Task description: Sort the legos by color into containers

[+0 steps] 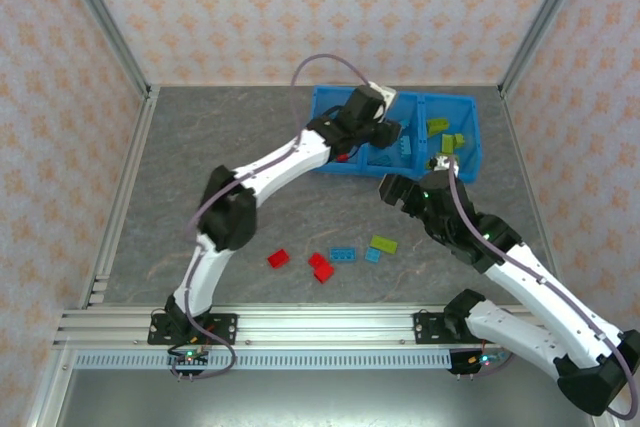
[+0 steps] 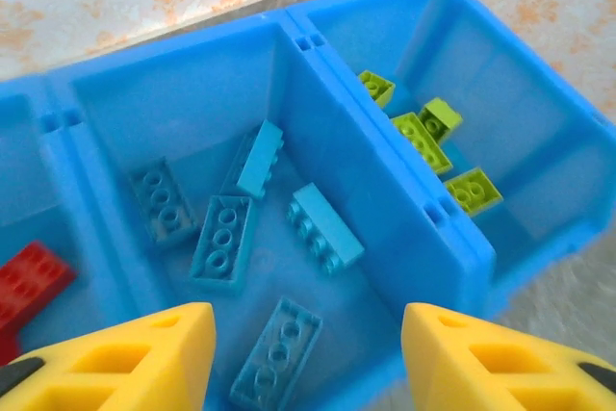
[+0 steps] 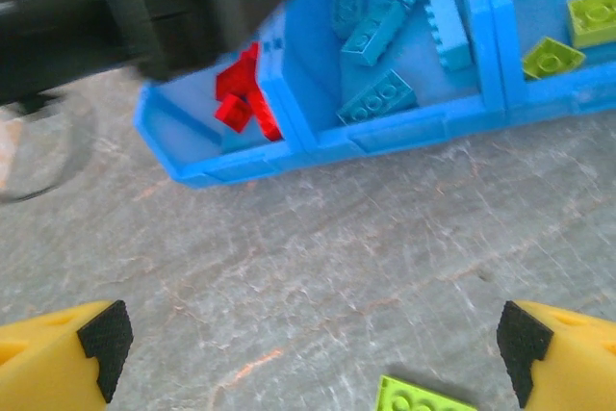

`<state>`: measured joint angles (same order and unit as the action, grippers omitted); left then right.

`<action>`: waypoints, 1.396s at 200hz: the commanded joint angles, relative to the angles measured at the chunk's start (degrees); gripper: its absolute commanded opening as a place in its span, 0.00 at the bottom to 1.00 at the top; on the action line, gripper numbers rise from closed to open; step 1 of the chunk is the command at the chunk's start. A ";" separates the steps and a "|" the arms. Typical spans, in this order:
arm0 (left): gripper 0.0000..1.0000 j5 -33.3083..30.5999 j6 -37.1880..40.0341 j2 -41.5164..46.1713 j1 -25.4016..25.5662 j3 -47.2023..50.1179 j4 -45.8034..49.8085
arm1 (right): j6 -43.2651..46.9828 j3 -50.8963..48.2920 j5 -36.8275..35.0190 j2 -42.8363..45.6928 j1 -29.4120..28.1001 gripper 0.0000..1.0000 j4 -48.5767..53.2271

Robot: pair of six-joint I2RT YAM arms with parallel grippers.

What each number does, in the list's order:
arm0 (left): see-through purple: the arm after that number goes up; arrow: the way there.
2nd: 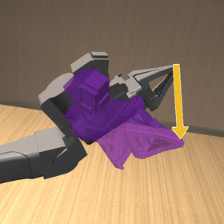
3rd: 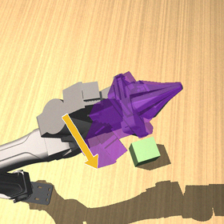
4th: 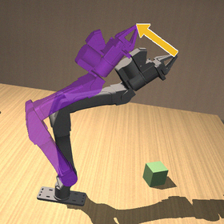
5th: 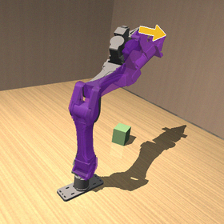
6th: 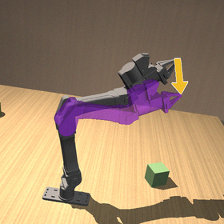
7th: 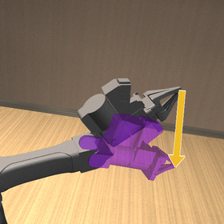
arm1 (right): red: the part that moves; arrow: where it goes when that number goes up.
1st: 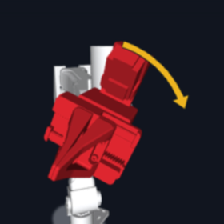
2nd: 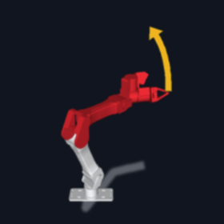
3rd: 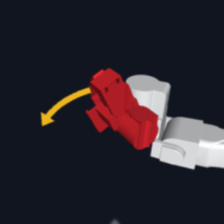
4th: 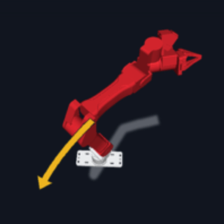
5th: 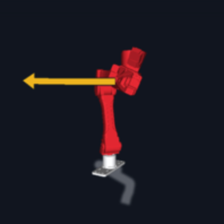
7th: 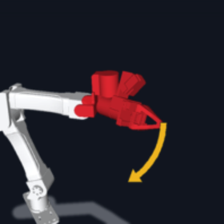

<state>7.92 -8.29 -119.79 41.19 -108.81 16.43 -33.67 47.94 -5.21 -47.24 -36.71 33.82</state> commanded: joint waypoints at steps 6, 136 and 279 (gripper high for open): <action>0.58 1.23 3.90 19.74 1.10 16.44 -11.04 | -4.82 0.57 -3.24 -3.91 -0.03 1.00 8.80; 0.93 0.69 32.70 56.67 3.10 51.29 15.08 | -15.04 0.97 11.07 -38.83 -3.01 0.99 5.61; 0.93 -2.96 34.93 57.85 3.12 53.92 13.31 | -17.19 -1.68 3.53 -31.32 -3.15 0.59 4.61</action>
<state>6.20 25.63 -62.50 43.90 -55.00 29.21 -49.74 45.52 3.99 -84.23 -39.72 36.64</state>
